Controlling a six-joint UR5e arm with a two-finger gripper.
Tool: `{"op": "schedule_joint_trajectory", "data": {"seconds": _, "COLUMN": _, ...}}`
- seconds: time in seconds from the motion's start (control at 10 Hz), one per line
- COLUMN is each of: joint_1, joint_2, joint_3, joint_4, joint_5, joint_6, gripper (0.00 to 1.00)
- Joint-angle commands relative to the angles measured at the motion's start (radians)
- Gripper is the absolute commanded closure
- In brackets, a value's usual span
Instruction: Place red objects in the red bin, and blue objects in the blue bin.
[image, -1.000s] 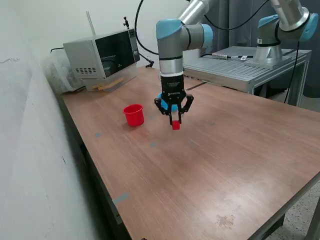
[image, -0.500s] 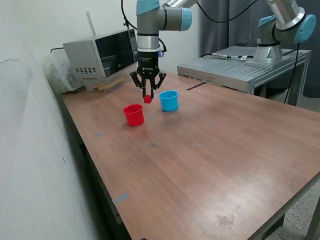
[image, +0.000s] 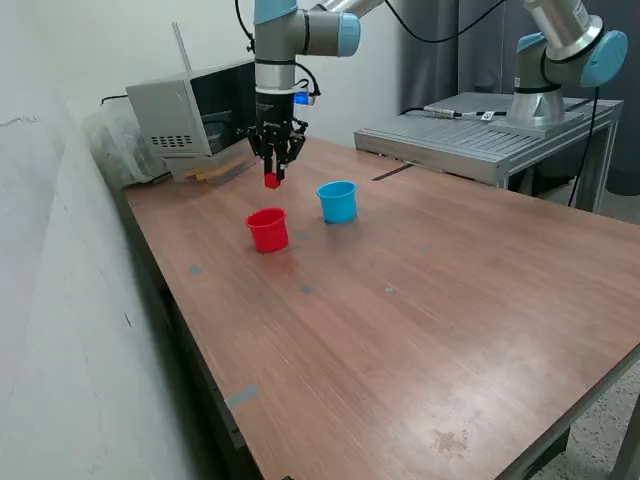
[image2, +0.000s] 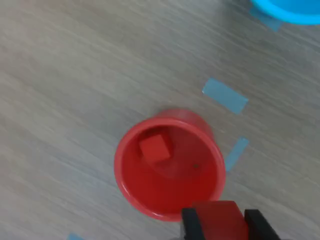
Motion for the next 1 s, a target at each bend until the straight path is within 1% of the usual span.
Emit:
{"op": "schedule_joint_trajectory", "data": {"seconds": 0.0, "joint_1": 0.016, "joint_2": 0.011, "joint_3": -0.008, "joint_4": 0.003, "joint_5": -0.005, "joint_6": 0.141, "gripper": 1.00}}
{"op": "schedule_joint_trajectory", "data": {"seconds": 0.2, "joint_1": 0.039, "joint_2": 0.066, "joint_3": -0.077, "joint_4": 0.003, "joint_5": -0.002, "joint_6": 0.153, "gripper": 1.00}}
{"op": "schedule_joint_trajectory", "data": {"seconds": 0.3, "joint_1": 0.039, "joint_2": 0.089, "joint_3": -0.100, "joint_4": -0.001, "joint_5": -0.005, "joint_6": 0.153, "gripper": 1.00}}
{"op": "schedule_joint_trajectory", "data": {"seconds": 0.4, "joint_1": 0.038, "joint_2": 0.121, "joint_3": -0.142, "joint_4": 0.002, "joint_5": -0.007, "joint_6": 0.155, "gripper": 1.00}}
{"op": "schedule_joint_trajectory", "data": {"seconds": 0.5, "joint_1": 0.026, "joint_2": 0.134, "joint_3": -0.154, "joint_4": -0.001, "joint_5": -0.013, "joint_6": 0.162, "gripper": 1.00}}
{"op": "schedule_joint_trajectory", "data": {"seconds": 0.6, "joint_1": 0.007, "joint_2": 0.140, "joint_3": -0.155, "joint_4": -0.001, "joint_5": -0.031, "joint_6": 0.191, "gripper": 1.00}}
{"op": "schedule_joint_trajectory", "data": {"seconds": 0.7, "joint_1": 0.000, "joint_2": 0.143, "joint_3": -0.154, "joint_4": -0.003, "joint_5": -0.037, "joint_6": 0.193, "gripper": 1.00}}
{"op": "schedule_joint_trajectory", "data": {"seconds": 0.9, "joint_1": -0.011, "joint_2": 0.148, "joint_3": -0.148, "joint_4": -0.004, "joint_5": -0.038, "joint_6": 0.193, "gripper": 1.00}}
